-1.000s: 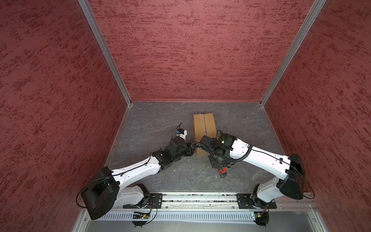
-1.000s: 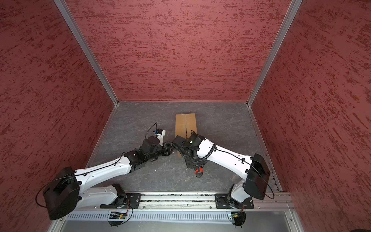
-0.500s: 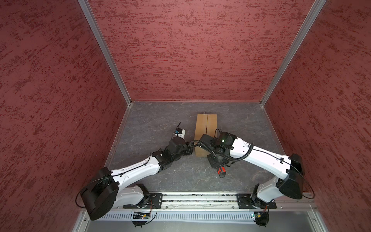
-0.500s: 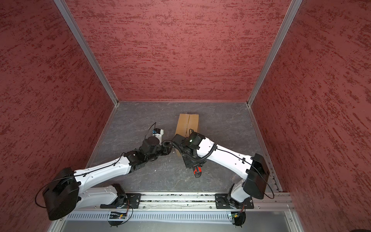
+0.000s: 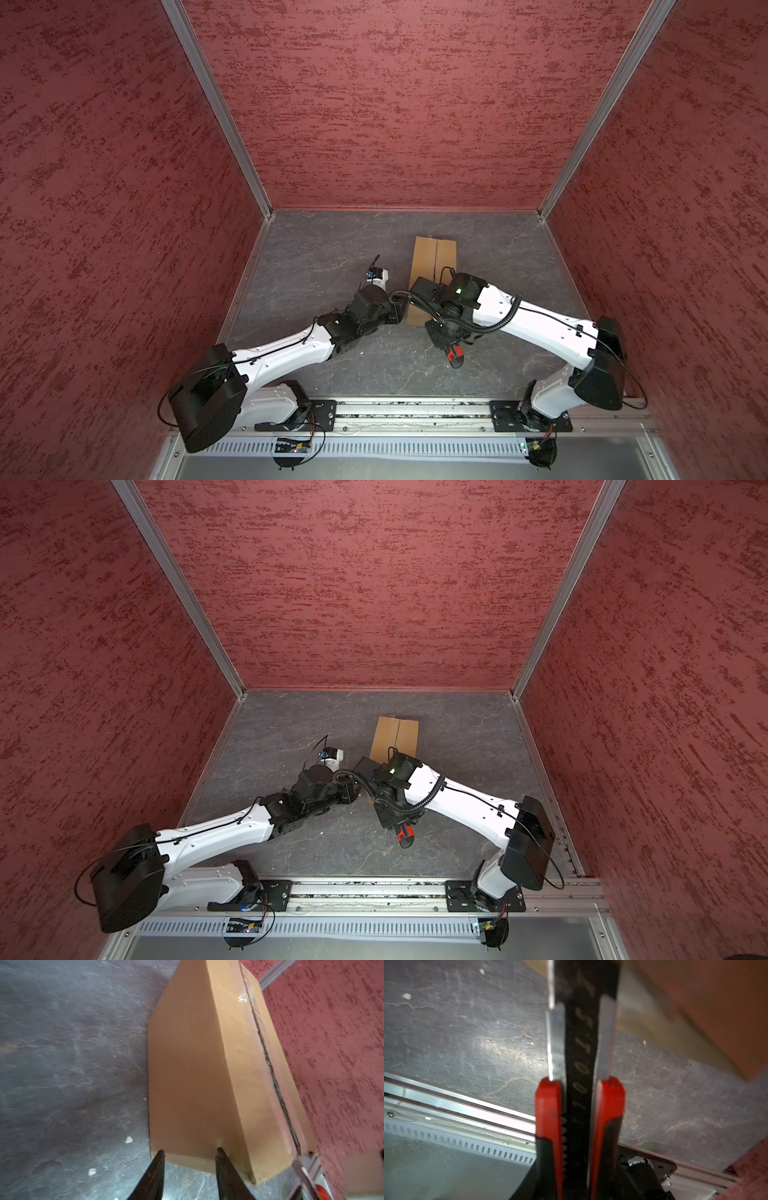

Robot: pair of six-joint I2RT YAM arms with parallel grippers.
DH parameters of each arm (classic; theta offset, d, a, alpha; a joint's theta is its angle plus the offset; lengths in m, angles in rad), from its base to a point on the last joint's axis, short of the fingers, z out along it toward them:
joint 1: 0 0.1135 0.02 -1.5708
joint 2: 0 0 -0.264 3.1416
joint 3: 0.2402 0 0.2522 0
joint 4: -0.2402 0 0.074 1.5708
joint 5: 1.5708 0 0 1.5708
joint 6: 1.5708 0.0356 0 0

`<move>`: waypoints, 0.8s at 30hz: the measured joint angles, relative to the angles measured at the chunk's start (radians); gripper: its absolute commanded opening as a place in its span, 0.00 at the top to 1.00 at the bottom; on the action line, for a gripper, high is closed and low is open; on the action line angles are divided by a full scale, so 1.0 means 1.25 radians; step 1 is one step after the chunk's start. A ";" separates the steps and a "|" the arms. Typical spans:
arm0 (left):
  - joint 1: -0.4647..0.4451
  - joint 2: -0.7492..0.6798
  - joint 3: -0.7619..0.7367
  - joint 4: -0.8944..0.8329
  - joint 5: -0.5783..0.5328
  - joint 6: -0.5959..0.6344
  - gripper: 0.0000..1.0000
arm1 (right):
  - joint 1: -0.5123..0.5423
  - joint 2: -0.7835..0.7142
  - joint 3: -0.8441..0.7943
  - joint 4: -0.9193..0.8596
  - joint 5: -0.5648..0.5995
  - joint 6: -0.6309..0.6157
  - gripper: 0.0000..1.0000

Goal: Unpack the express box

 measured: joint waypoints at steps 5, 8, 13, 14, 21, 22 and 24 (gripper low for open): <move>-0.019 0.007 0.001 0.007 0.022 0.000 0.59 | 0.000 0.004 0.006 0.029 -0.011 -0.013 1.00; -0.020 0.007 0.001 0.003 0.021 0.000 0.59 | 0.000 0.005 0.006 0.029 -0.011 -0.014 1.00; -0.020 -0.004 0.001 -0.005 0.021 0.000 0.58 | 0.000 0.005 0.006 0.032 -0.008 -0.013 1.00; -0.018 -0.006 0.001 -0.005 0.021 0.000 0.57 | 0.000 0.005 0.006 0.034 -0.008 -0.013 1.00; -0.006 -0.044 0.001 -0.034 0.022 -0.003 0.32 | 0.001 -0.001 -0.004 0.045 0.001 0.005 1.00; -0.006 -0.056 0.001 -0.039 0.023 -0.004 0.28 | 0.001 -0.005 -0.009 0.046 0.002 0.008 1.00; -0.004 -0.081 0.001 -0.042 0.027 -0.005 0.20 | 0.003 -0.012 -0.019 0.049 0.002 0.012 1.00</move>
